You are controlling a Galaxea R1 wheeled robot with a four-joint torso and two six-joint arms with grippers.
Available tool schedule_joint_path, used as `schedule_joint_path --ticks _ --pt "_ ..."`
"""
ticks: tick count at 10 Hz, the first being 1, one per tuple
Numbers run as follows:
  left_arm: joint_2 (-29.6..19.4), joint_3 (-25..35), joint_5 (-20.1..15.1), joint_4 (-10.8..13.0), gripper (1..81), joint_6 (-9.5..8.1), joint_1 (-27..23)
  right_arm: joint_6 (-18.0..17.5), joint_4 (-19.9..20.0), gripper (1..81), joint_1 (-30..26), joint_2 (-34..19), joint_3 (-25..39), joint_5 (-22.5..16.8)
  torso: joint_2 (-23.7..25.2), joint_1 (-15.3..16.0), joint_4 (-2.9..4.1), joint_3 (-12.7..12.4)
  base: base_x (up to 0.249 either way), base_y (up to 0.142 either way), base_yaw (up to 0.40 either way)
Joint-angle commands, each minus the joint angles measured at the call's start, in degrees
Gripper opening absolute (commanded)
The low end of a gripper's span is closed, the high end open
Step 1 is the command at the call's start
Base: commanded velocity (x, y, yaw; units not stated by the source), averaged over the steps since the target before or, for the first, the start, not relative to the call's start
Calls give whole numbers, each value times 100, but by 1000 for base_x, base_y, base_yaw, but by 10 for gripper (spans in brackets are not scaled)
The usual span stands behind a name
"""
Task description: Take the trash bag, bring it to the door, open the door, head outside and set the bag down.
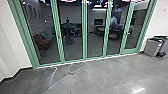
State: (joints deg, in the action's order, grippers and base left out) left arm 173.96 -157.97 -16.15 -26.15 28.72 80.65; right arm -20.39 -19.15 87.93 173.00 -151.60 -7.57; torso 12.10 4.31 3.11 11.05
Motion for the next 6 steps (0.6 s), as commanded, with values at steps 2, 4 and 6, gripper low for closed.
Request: schedule_joint_path --ticks 2,4,6 --pt "-10 11 -459 -4 10 63 -309 9 -54 811 -227 44 27 -359 0 0 0 0 0 0 -340" --pt "-19 11 -459 -4 10 63 -309 9 -54 811 -236 53 27 -359 0 0 0 0 0 0 -288" --pt "-28 11 -459 -4 10 63 -309 18 -71 811 -236 62 27 -359 0 0 0 0 0 0 -160"
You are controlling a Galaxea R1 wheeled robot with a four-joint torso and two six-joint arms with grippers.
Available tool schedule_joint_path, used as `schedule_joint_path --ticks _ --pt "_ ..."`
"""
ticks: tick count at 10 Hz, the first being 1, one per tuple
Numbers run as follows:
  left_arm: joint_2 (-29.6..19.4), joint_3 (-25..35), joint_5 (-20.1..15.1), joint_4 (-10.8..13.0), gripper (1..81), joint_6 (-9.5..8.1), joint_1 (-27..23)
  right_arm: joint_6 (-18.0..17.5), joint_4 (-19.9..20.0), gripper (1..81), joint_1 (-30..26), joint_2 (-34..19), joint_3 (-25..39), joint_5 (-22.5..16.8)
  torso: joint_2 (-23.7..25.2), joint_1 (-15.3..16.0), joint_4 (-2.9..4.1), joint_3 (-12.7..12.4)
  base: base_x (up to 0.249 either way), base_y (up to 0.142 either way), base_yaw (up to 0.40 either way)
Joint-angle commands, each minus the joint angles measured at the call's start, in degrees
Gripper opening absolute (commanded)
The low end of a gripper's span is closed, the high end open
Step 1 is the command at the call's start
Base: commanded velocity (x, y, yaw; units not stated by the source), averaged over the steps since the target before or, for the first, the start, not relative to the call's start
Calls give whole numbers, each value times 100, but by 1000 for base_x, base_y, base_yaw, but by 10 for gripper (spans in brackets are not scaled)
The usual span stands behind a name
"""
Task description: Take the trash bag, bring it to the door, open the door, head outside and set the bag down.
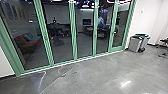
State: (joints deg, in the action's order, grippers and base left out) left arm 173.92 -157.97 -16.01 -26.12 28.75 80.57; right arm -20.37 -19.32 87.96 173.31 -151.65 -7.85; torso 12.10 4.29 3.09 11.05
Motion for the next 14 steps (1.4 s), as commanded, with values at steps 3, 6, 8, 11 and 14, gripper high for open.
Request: schedule_joint_path --ticks 3,6,8,11,14 --pt "-24 11 -482 -7 10 61 -300 16 -72 811 -247 30 31 -331 0 0 0 0 0 0 -132" --pt "-24 11 -482 2 10 61 -300 7 -72 811 -238 30 31 -331 2 0 0 0 0 0 -122" --pt "-33 11 -482 2 10 70 -300 7 -72 811 -230 30 14 -331 0 0 2 0 0 0 0" --pt "-50 11 -482 2 10 70 -300 7 -72 811 -238 30 14 -332 0 0 0 0 -22 0 0" --pt "-41 11 -474 -7 10 105 -300 7 -72 811 -230 30 14 -331 0 0 2 0 0 0 0"
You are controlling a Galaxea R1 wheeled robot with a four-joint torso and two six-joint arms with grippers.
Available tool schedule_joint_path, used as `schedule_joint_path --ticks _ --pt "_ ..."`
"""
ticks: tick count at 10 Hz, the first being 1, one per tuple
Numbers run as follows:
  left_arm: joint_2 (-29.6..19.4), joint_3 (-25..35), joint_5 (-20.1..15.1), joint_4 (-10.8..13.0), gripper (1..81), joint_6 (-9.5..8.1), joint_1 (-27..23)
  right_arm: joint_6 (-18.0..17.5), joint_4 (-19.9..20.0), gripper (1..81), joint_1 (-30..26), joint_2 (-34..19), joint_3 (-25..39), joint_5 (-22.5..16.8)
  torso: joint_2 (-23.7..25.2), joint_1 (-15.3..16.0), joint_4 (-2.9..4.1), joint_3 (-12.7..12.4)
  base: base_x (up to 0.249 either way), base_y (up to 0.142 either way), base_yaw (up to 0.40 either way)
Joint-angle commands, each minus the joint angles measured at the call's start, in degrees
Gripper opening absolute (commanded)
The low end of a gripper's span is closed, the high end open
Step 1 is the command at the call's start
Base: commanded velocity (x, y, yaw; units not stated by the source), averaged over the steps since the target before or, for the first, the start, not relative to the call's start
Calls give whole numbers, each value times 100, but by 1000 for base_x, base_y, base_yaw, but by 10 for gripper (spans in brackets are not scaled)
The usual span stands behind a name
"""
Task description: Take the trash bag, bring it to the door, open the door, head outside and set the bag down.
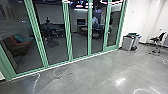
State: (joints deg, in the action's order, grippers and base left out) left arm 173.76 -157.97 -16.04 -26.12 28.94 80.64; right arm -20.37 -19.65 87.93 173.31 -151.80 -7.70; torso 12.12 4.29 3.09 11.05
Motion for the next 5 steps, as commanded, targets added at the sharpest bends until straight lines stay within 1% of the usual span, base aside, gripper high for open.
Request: schedule_joint_path --ticks 1,5 --pt "-26 11 -470 -7 10 94 -307 7 -39 811 -227 30 28 -346 0 0 0 0 0 0 0" --pt "-34 11 -461 -15 10 103 -307 7 -39 811 -218 30 28 -346 -2 0 0 0 0 0 0"
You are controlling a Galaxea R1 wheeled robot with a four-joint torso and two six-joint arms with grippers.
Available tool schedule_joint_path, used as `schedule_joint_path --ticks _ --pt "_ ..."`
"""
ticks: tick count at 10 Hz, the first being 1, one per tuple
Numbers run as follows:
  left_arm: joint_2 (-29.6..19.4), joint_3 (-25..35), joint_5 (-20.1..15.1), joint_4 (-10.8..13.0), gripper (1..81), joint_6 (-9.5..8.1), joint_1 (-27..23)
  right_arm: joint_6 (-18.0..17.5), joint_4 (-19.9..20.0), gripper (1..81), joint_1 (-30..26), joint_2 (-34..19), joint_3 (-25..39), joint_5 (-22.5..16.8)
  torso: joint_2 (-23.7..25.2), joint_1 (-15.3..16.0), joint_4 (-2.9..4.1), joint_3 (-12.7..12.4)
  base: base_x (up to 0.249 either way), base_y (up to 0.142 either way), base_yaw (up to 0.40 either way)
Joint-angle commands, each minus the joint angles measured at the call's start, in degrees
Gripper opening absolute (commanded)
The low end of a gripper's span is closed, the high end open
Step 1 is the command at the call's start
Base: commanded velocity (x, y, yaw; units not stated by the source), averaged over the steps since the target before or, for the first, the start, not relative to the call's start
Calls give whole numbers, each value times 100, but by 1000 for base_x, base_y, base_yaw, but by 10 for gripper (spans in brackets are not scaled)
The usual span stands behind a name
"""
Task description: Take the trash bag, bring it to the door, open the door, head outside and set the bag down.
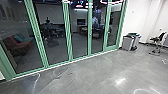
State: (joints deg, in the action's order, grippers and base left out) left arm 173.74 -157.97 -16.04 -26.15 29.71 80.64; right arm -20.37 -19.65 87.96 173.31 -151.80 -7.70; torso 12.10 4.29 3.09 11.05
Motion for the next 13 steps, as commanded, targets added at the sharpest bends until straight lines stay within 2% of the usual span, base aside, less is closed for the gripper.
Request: schedule_joint_path --ticks 1,9,13 --pt "-32 11 -461 -13 10 26 -307 7 -39 811 -221 30 28 -346 2 0 2 0 65 0 0" --pt "-58 20 -461 -13 10 26 -307 16 -48 811 -238 57 28 -355 5 -11 2 -2 89 0 0" --pt "-67 29 -461 -22 10 17 -307 16 -48 811 -238 57 28 -355 2 -11 0 -2 98 -75 0"
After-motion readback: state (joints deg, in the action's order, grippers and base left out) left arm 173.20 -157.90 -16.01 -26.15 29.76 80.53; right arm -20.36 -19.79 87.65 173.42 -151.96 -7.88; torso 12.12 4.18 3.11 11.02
